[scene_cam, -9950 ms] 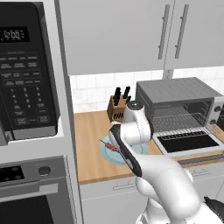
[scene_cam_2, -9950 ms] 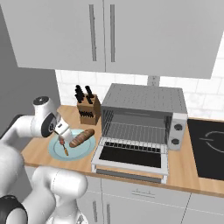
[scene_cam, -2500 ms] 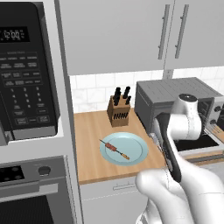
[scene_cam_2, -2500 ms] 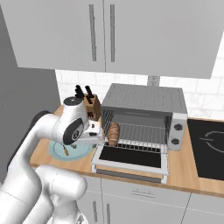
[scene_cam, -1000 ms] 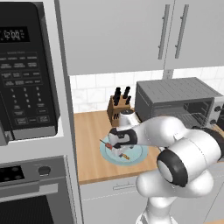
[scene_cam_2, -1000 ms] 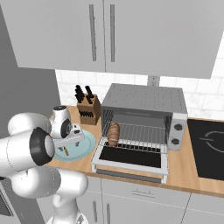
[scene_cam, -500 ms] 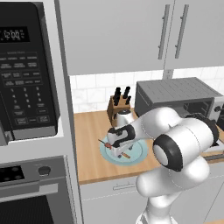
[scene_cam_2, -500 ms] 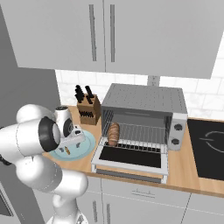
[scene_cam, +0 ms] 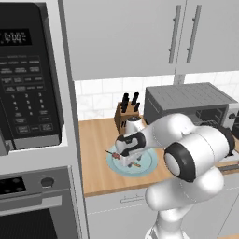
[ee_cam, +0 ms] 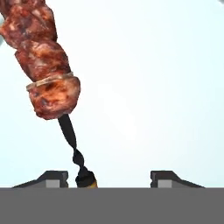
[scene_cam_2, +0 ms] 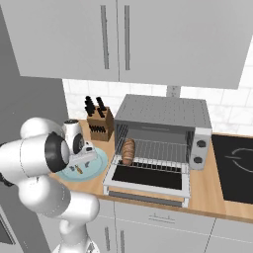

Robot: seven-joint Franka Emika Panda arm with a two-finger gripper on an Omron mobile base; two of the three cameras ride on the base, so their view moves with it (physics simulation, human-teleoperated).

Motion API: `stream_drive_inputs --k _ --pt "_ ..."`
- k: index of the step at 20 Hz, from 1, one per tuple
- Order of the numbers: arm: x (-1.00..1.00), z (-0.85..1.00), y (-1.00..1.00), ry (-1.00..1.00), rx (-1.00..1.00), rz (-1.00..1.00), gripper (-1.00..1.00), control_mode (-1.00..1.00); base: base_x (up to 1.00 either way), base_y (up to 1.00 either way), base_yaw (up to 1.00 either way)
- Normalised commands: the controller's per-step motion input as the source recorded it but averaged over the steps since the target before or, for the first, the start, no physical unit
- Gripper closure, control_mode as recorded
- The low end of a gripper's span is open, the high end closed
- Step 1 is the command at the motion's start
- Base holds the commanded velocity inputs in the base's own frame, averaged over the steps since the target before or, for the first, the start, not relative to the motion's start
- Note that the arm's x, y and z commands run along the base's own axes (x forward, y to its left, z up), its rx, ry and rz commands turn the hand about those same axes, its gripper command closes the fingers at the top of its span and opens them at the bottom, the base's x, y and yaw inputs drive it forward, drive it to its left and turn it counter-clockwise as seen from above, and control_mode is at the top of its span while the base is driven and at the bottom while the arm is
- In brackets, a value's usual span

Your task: Pick up the kebab skewer and baguette bread, and place them inside the toaster oven. Close the toaster oven door and start by setting the timer.

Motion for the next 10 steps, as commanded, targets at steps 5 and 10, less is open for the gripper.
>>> stream_drive_inputs --k 5,10 --pt "-0.23 -0.01 -0.32 0.0 0.0 -0.04 1.0 -1.0 0.0 0.0 0.0" --pt "-0.14 0.5 -0.22 0.0 0.01 -0.01 1.0 -1.0 0.0 0.0 0.0"
